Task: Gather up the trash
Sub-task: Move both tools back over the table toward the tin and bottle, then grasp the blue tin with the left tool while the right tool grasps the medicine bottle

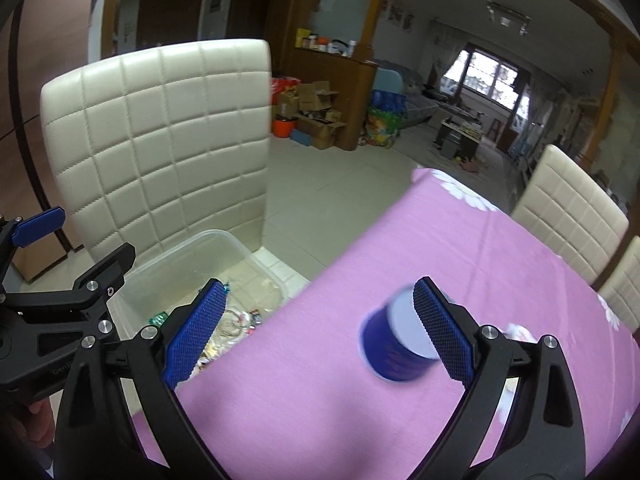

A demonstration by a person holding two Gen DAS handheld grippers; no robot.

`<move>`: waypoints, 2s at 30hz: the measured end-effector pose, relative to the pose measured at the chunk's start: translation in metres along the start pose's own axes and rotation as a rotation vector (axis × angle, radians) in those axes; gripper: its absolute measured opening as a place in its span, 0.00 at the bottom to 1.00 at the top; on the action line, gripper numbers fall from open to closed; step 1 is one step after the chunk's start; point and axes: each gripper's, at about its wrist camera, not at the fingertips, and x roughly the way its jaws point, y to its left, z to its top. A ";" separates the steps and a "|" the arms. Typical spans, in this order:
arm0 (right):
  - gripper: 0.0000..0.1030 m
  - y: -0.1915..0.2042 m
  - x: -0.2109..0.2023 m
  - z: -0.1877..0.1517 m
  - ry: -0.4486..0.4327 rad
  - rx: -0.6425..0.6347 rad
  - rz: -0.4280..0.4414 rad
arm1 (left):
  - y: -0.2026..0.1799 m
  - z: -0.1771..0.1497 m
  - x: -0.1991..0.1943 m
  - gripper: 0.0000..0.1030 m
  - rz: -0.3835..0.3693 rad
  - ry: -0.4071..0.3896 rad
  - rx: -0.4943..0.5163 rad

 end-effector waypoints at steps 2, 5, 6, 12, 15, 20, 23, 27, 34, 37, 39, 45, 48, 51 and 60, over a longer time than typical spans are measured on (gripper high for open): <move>0.91 -0.013 -0.006 -0.005 -0.002 0.019 -0.016 | -0.013 0.001 -0.003 0.85 -0.015 -0.007 0.019; 0.91 -0.032 -0.014 -0.013 -0.004 0.042 -0.045 | -0.035 0.003 -0.007 0.85 -0.049 -0.010 0.044; 0.91 -0.039 -0.016 -0.016 -0.004 0.048 -0.055 | -0.040 0.002 -0.009 0.85 -0.056 -0.010 0.049; 0.91 -0.079 -0.033 -0.035 -0.005 0.096 -0.111 | -0.083 0.005 -0.020 0.85 -0.115 -0.028 0.107; 0.91 -0.099 -0.038 -0.044 0.001 0.126 -0.133 | -0.103 0.006 -0.024 0.85 -0.138 -0.031 0.130; 0.91 -0.129 -0.044 -0.061 0.010 0.170 -0.168 | -0.131 0.004 -0.026 0.85 -0.166 -0.025 0.162; 0.91 -0.147 -0.045 -0.071 0.017 0.194 -0.183 | -0.145 0.002 -0.025 0.85 -0.186 -0.012 0.176; 0.91 -0.169 -0.042 -0.085 0.039 0.226 -0.201 | -0.162 -0.001 -0.021 0.85 -0.216 0.006 0.187; 0.90 -0.204 -0.024 -0.104 0.089 0.278 -0.230 | -0.189 -0.003 -0.003 0.85 -0.243 0.053 0.214; 0.90 -0.214 -0.013 -0.110 0.110 0.288 -0.234 | -0.196 -0.001 0.007 0.85 -0.246 0.073 0.214; 0.90 -0.219 -0.003 -0.111 0.126 0.293 -0.226 | -0.198 0.000 0.014 0.85 -0.256 0.087 0.207; 0.91 -0.225 0.032 -0.113 0.182 0.276 -0.219 | -0.213 0.003 0.040 0.85 -0.272 0.133 0.230; 0.91 -0.229 0.047 -0.114 0.211 0.279 -0.233 | -0.221 0.003 0.050 0.85 -0.269 0.144 0.257; 0.91 -0.237 0.056 -0.117 0.228 0.308 -0.226 | -0.226 0.003 0.059 0.85 -0.269 0.151 0.274; 0.91 -0.231 0.044 -0.119 0.194 0.317 -0.134 | -0.225 0.005 0.061 0.72 -0.320 0.134 0.239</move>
